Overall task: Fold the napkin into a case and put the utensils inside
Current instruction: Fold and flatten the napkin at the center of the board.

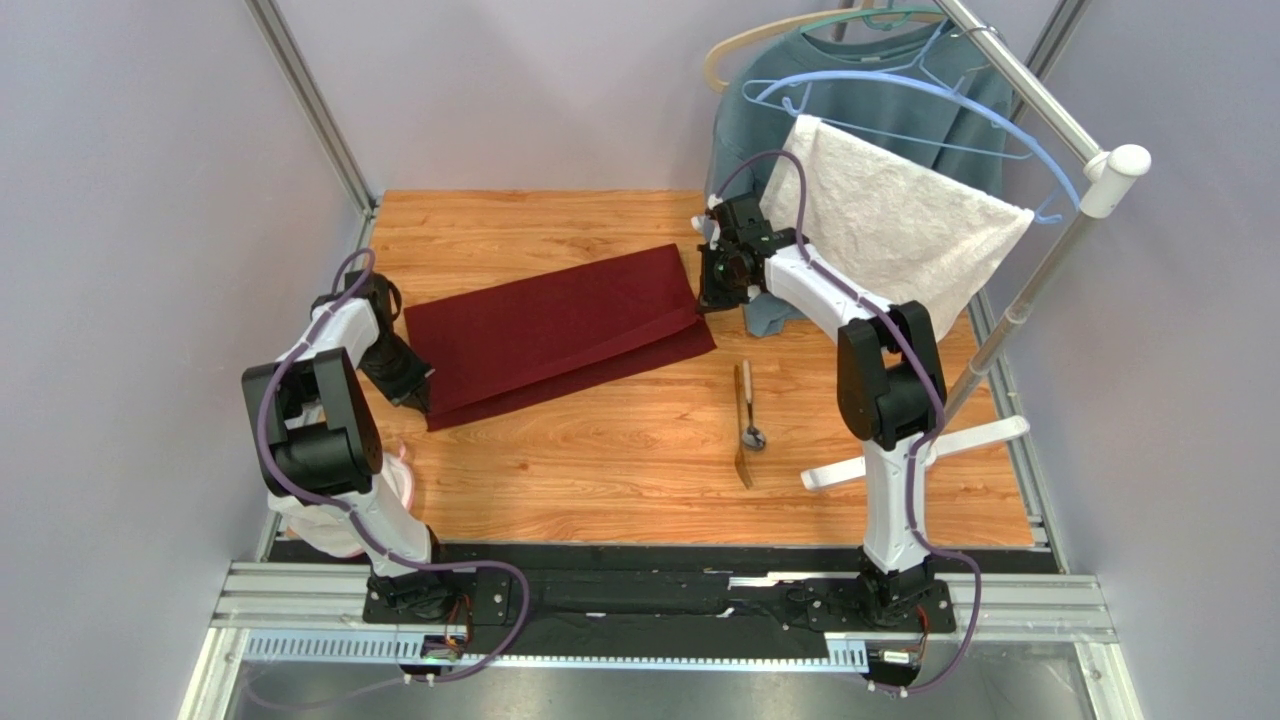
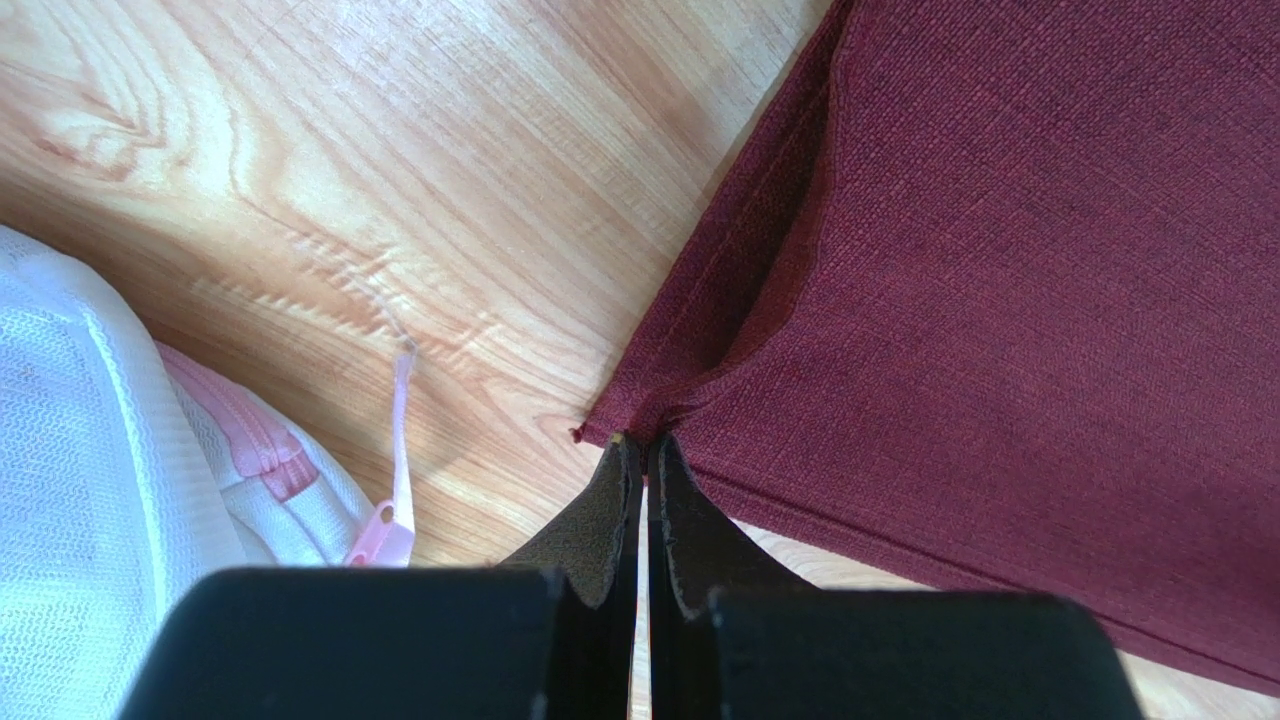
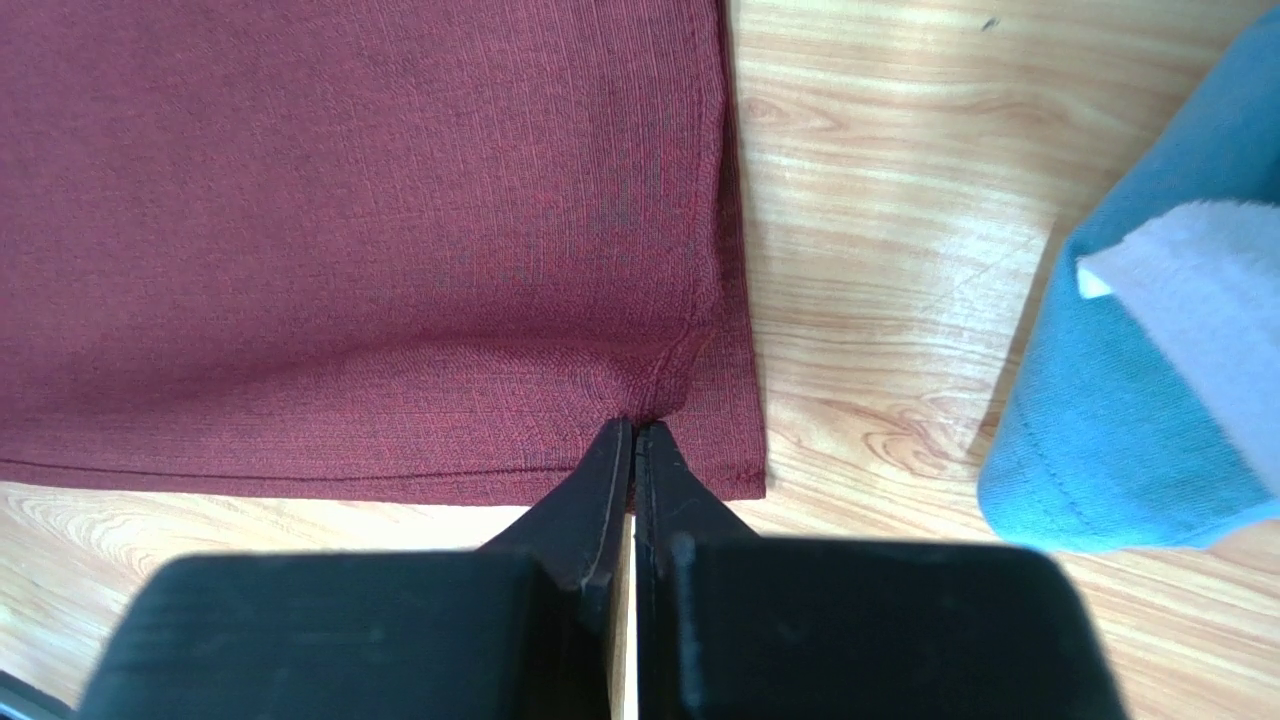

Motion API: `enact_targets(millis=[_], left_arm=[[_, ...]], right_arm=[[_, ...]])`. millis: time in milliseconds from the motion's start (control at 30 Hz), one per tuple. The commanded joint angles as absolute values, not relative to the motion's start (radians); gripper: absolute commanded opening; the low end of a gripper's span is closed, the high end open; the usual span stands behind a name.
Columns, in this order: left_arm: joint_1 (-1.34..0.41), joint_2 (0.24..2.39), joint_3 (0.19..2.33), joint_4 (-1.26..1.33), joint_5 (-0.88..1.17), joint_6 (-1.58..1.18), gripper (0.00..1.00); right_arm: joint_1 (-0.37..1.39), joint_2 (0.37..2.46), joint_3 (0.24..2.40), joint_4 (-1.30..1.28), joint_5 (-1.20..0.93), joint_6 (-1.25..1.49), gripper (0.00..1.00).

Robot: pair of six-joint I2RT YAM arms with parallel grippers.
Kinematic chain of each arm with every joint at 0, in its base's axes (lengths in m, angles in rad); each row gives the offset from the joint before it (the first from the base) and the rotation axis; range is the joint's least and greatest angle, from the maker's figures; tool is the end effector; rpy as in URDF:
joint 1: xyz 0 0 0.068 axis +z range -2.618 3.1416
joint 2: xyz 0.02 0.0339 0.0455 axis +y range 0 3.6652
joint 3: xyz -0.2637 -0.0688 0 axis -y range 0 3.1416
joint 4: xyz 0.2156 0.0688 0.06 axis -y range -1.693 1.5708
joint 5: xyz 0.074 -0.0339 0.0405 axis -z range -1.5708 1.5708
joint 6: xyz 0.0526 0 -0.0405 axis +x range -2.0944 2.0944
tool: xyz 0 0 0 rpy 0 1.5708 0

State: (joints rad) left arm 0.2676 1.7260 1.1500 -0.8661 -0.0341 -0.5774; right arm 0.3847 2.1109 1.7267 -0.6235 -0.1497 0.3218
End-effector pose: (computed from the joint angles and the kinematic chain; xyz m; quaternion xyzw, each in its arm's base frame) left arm 0.2797 0.0785 0.1814 -0.4101 0.9096 0.0069 0.0661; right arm 0.4098 0.1744 0.2079 -0.0509 0.9568 0.1633 0.2351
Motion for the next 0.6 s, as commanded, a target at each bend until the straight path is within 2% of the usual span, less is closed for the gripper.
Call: enact_targets(millis=[0, 567], left_arm=[[0.265, 1.683, 1.143, -0.881, -0.041, -0.578, 0.00], [0.267, 1.718, 1.104, -0.873, -0.023, -0.577, 0.00]], right_arm=[[0.377, 2.146, 1.793, -0.655, -0.100, 0.287, 0.00], [0.374, 2.158, 1.706, -0.646, -0.065, 0.270, 0.00]])
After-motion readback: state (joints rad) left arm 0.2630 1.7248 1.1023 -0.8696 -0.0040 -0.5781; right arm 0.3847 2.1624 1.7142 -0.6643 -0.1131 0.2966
